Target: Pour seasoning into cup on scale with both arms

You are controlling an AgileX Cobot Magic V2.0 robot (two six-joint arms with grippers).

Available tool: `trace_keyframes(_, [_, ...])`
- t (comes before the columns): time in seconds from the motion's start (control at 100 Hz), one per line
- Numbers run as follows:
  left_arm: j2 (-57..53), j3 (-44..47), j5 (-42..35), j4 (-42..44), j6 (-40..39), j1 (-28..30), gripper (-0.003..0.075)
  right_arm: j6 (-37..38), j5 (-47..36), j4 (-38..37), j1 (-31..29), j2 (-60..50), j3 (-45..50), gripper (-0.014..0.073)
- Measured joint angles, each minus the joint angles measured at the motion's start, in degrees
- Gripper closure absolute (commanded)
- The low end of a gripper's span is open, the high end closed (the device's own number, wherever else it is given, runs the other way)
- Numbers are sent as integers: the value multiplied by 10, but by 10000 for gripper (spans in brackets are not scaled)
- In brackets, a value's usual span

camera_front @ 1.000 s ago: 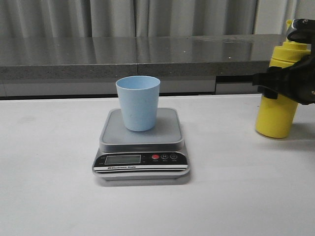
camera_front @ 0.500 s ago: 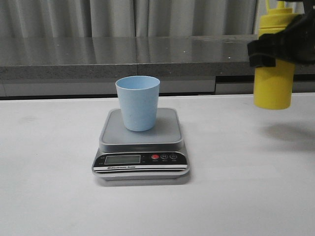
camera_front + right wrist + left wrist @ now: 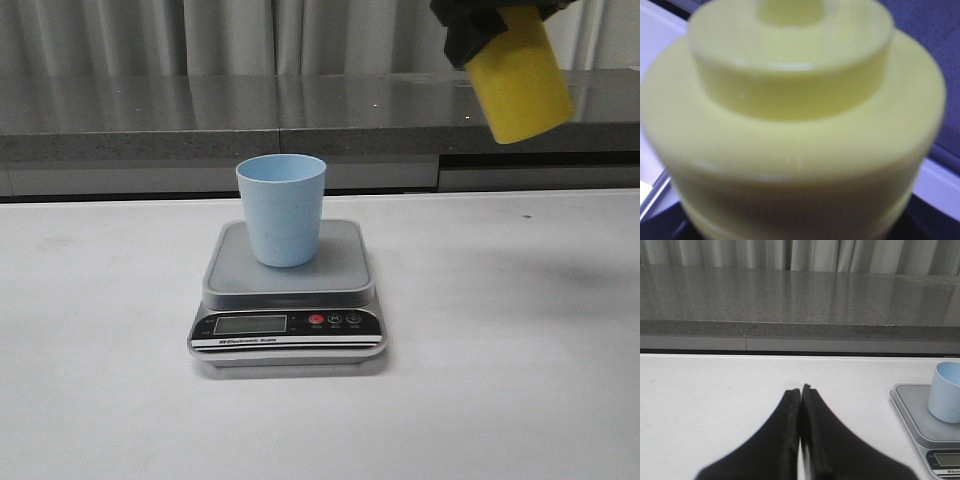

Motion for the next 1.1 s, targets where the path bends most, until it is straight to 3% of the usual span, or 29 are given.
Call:
trace_keyframes(0.66, [0,0,0,0,0,0,741,-2,210,-391,170,123,-44,430])
trace_keyframes(0.83, [0,0,0,0,0,0,741,-5,223,-438,189,126,-45,430])
trace_keyframes(1.1, [0,0,0,0,0,0,741,-165,223,-464,202,126,-45,430])
